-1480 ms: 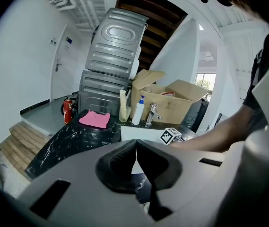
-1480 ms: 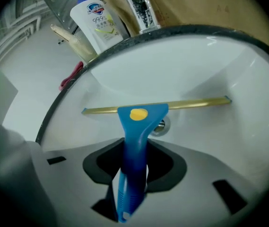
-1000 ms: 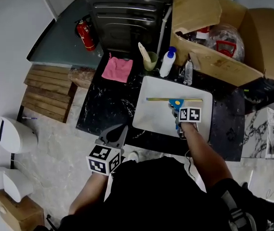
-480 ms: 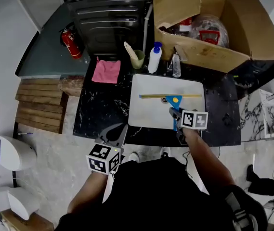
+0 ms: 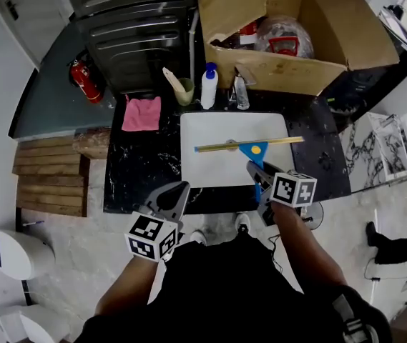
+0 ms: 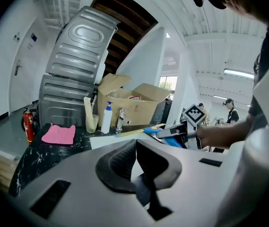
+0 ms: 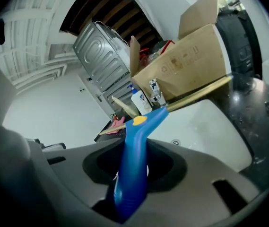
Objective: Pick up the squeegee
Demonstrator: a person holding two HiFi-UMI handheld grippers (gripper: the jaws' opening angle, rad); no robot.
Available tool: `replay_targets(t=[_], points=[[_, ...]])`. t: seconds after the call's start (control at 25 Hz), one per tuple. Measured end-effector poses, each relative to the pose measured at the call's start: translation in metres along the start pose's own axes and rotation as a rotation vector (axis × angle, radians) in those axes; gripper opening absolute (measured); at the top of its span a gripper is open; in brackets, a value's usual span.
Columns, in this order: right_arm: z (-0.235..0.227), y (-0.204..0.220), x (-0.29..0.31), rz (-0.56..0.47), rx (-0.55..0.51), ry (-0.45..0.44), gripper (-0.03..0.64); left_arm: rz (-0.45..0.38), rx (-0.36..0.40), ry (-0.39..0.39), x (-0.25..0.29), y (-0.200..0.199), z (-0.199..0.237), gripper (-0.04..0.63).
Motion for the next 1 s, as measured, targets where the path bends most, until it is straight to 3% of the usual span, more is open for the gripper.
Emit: replay_targets(t=[0.52,0.76,1.0], points=[[0.035,-0.006,-0.053,-0.163,0.037,-0.001,0.135,0.005,0.032,0.128,0.007,-0.001,-0.022,0.017],[0.035,-0.004,-0.070,-0.188,0.092,-0.036,0.135,-0.010,0.031,0.139,0.011,-0.006,-0.033,0.017],[0.030,-0.008,-0.084,-0.198,0.078,-0.064,0.135,-0.026,0.029,0.133,0.017,-0.008,-0.052,0.017]])
Point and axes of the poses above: the fingertips, and each gripper's own axes: x forward along the fingers, z to its left, y out of its underside, the point moved 3 cm from there along -x, backward along the fingers, and after that the axes turned 4 degrees about -z, right-handed, at the moved point
